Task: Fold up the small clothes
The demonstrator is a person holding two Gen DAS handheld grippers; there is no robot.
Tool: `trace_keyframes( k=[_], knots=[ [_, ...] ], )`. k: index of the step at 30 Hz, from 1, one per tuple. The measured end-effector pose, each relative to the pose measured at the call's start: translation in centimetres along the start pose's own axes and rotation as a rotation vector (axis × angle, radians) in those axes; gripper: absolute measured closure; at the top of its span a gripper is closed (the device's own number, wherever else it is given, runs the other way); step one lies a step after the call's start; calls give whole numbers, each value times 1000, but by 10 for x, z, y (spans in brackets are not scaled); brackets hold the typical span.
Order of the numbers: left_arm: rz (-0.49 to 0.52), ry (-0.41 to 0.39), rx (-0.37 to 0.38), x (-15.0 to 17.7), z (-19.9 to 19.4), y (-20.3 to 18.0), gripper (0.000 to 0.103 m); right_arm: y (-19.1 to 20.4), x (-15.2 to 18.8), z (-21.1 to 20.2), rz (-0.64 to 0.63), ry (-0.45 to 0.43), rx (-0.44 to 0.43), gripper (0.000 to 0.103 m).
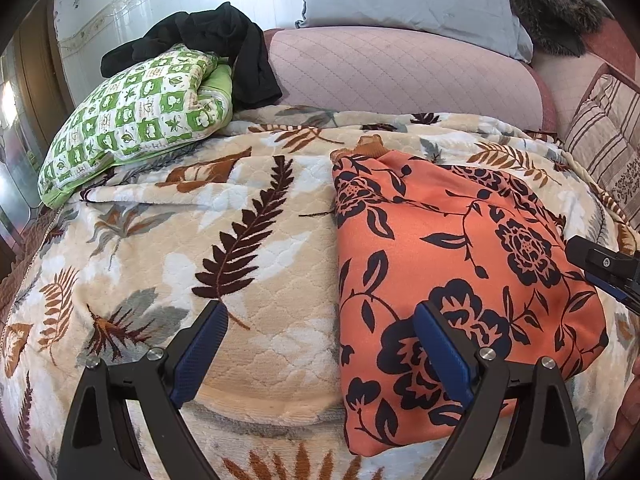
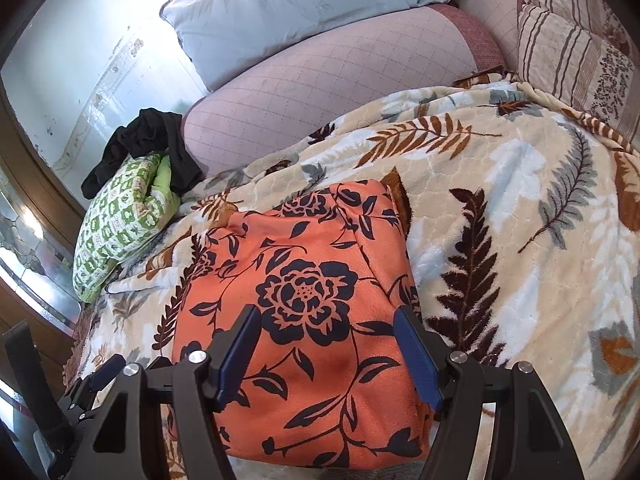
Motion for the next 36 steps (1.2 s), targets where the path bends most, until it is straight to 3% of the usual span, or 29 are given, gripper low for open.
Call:
trace_keyframes(
  k=[24, 36],
  knots=[
    [4, 8, 6, 0, 2, -9, 9, 2, 0, 3, -3, 2, 4, 30],
    [12, 8, -1, 1, 6, -12, 9, 8, 0, 1, -40, -15, 68, 30]
  ],
)
Point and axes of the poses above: each gripper's, at about its wrist camera, not at the fingertips, and z roughly the way its jaws point, y to its left, x to its underside, the point moved 2 cm from there along z, roughly the way its jaws point, and after that the axes turned 12 degrees about y, right-handed, at the moved point
